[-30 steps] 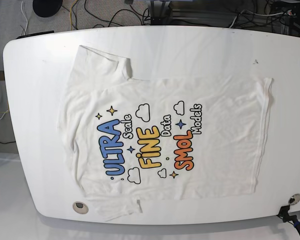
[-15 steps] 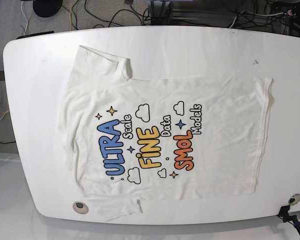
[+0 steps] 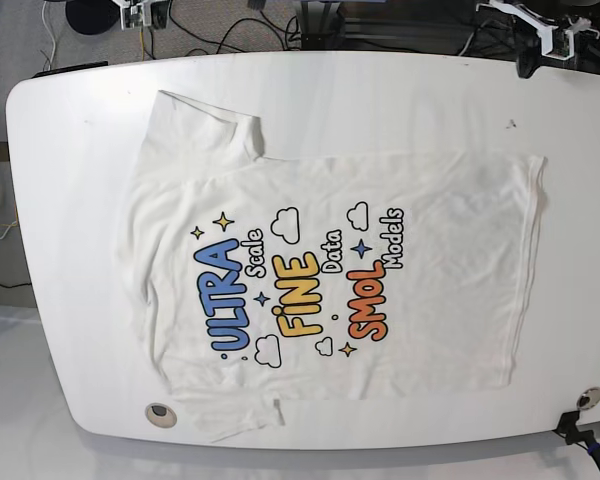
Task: Fold the T-shirt properly
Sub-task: 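Move both grippers down to the shoulder corners of the white T-shirt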
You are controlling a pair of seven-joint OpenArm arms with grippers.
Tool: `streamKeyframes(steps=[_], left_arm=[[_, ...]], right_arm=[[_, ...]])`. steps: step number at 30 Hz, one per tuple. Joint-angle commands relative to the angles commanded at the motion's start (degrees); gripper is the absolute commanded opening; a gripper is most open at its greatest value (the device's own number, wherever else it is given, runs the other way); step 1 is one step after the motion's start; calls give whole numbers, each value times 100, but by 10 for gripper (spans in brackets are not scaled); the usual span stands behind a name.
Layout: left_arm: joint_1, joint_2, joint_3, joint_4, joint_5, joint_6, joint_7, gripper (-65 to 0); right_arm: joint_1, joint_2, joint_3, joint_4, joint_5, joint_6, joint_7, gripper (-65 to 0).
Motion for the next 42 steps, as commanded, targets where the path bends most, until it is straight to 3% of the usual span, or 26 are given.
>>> streamKeyframes(steps=[2,3,5,8,11,16,24,27,32,33,42], left_arm=[[-43,0,-73,144,-137,-40,40,-650],[0,51,36,-79,36,-15,135,-650],[-119,77,26,-46,36,-55,246,-631],[-331,90,18,-16,-24,-132,412,-525],[-535,103,-72,0,-215,-161,616,-472],[-1023,100,-114,-26,-537,-188,870,-479],[-1974,211,-110,-152,-503,-235,1355,-416],[-2354,249,-85,-222,-490,-260,1704,-412],[-2815,284,-22,-351,-429,-265,2366,-428],[-2618,294,-101,-257,-496,-308,2018,-418],[-2651,307,-152,-204,-495,-289,2077,-419]], right_arm=[[352,-125,180,283,148,299,-409,-611],[77,-14,29,55,34,105,-189,-646],[287,73,227,153,52,97,-284,-643],[611,204,569,198,113,120,-421,-637],[857,318,915,198,277,139,-555,-625],[1219,492,1253,252,568,161,-693,-574],[1861,576,1310,260,1446,144,-1305,-383],[2133,574,1367,289,1951,170,-1704,-377],[2351,501,1516,267,2570,425,-1980,-372],[2342,543,1392,273,2348,264,-1975,-375],[2603,637,868,-218,2356,223,-2192,-376]])
